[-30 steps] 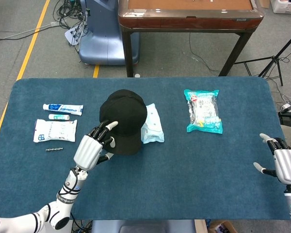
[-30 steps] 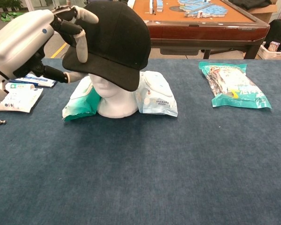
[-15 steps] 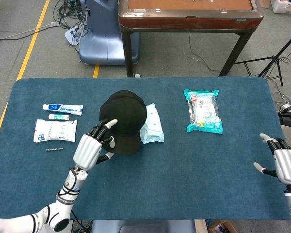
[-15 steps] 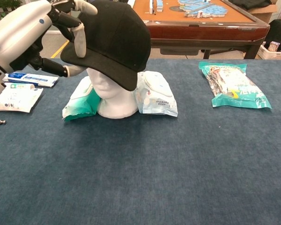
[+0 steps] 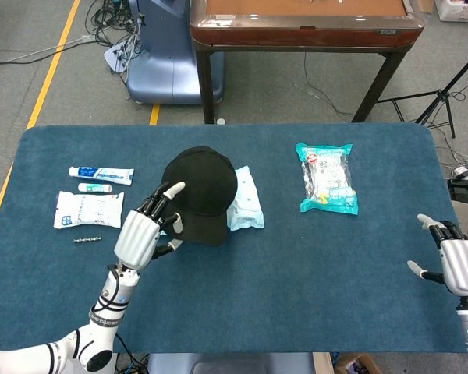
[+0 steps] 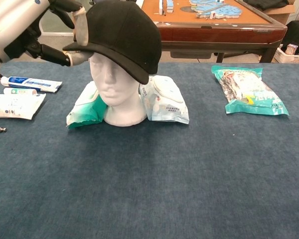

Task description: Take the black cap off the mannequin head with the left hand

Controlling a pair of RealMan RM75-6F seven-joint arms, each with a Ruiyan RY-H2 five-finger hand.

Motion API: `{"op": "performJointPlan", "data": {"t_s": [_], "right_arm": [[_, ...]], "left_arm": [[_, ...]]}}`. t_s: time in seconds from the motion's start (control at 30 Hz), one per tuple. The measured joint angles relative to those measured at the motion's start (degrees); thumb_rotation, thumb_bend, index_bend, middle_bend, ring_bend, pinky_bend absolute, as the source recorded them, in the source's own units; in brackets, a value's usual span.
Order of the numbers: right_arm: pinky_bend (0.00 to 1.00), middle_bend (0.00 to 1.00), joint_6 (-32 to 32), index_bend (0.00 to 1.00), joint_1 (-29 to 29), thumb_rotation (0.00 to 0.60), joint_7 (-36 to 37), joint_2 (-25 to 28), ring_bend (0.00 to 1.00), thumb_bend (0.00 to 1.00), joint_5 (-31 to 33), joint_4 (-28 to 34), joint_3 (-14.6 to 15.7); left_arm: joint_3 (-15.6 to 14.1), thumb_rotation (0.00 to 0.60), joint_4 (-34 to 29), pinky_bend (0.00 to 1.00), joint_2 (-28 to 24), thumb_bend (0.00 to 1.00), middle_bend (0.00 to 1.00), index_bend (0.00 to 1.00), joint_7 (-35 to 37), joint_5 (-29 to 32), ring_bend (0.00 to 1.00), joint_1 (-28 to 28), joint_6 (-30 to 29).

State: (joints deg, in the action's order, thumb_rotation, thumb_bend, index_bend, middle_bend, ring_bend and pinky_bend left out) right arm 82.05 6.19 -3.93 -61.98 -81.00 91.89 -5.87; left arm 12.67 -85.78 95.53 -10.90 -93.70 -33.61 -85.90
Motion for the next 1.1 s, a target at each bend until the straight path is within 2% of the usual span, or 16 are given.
{"op": "performJointPlan", "data": {"t_s": [0.27,1.1], "right_arm": [[0.5,0.33,-0.2,0.2,0.09,0.6,-0.18,-0.06,0.23,0.13,0.11,-0.02,0.0],[0.5,0.33,-0.15,0.2,0.1,0.6,-0.3,-0.11,0.23,0.13,0.09,0.03,0.01]], "left_arm": [[1.5,0.6,-3.05,0.3,-1.19,0.27,0.09,0.67,-1.91,0.81,0.06,-0.63,0.72],[6.44,0.6,-6.72,0.3,-3.62,0.28,0.09,0.67,-4.18,6.06,0.06,-2.15,1.82]]}}
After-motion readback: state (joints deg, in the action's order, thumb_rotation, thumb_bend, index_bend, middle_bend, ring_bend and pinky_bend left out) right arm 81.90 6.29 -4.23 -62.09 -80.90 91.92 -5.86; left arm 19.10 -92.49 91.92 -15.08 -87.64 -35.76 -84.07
